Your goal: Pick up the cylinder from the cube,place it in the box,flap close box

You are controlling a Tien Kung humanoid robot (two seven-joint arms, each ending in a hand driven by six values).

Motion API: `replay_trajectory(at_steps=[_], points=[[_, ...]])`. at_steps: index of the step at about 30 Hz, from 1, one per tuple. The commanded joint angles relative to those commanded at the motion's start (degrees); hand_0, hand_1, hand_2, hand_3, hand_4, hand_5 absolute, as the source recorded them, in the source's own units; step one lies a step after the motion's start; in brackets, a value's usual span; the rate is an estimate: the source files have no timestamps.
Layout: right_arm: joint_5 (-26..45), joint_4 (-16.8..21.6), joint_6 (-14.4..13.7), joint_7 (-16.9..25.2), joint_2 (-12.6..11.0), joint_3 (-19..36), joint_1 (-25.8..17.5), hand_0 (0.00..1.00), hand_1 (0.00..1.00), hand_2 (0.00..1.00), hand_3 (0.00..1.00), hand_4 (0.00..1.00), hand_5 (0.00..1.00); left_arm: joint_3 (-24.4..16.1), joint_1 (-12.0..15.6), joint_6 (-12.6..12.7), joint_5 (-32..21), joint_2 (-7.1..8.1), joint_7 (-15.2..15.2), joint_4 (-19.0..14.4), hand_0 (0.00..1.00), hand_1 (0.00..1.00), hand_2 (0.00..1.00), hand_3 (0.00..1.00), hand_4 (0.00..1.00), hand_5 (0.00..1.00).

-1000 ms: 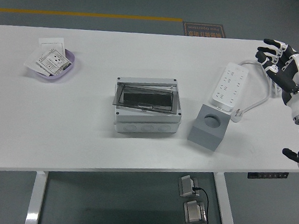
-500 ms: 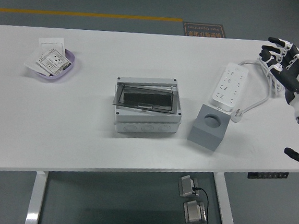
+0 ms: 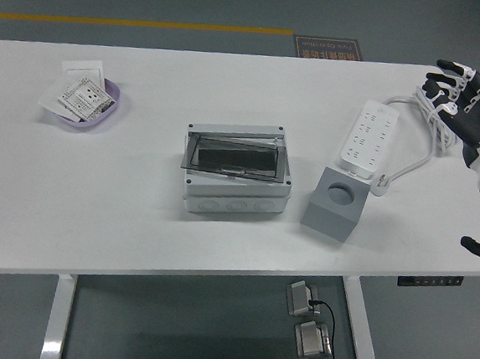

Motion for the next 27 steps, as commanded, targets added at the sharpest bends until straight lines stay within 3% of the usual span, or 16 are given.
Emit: replay_trajectory(at_steps=[9, 27], points=[[0.3, -0.6, 0.1, 0.0, -0.9, 0.3, 0.4, 0.745, 0.648, 0.680, 0.716, 0.749, 0.321, -2.5, 1.0, 0.0, 2.0, -0.29, 0.2, 0.0, 0.585, 0.629, 0.622, 0.652, 0.727, 0.347], [-0.1, -0.7, 0.2, 0.0, -0.7, 0.8, 0.1, 0.749, 0.650, 0.681, 0.713, 0.741, 0.334, -3.7, 1.6, -0.1, 3.2, -0.06, 0.0, 0.0, 0.585, 0.629, 0.622, 0.652, 0.728, 0.349]])
